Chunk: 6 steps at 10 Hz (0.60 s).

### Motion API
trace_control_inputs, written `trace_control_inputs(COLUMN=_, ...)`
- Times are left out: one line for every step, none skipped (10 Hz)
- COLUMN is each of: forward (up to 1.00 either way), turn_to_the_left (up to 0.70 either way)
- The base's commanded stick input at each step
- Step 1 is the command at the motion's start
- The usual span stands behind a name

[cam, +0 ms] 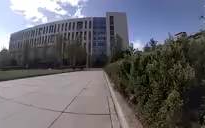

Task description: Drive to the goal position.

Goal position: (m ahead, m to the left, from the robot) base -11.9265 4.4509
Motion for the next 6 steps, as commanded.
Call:
trace_control_inputs(forward=0.04, turn_to_the_left=0.00)
trace_control_inputs(forward=0.04, turn_to_the_left=0.00)
trace_control_inputs(forward=0.04, turn_to_the_left=0.00)
trace_control_inputs(forward=0.04, turn_to_the_left=0.00)
trace_control_inputs(forward=0.04, turn_to_the_left=0.00)
trace_control_inputs(forward=0.04, turn_to_the_left=0.00)
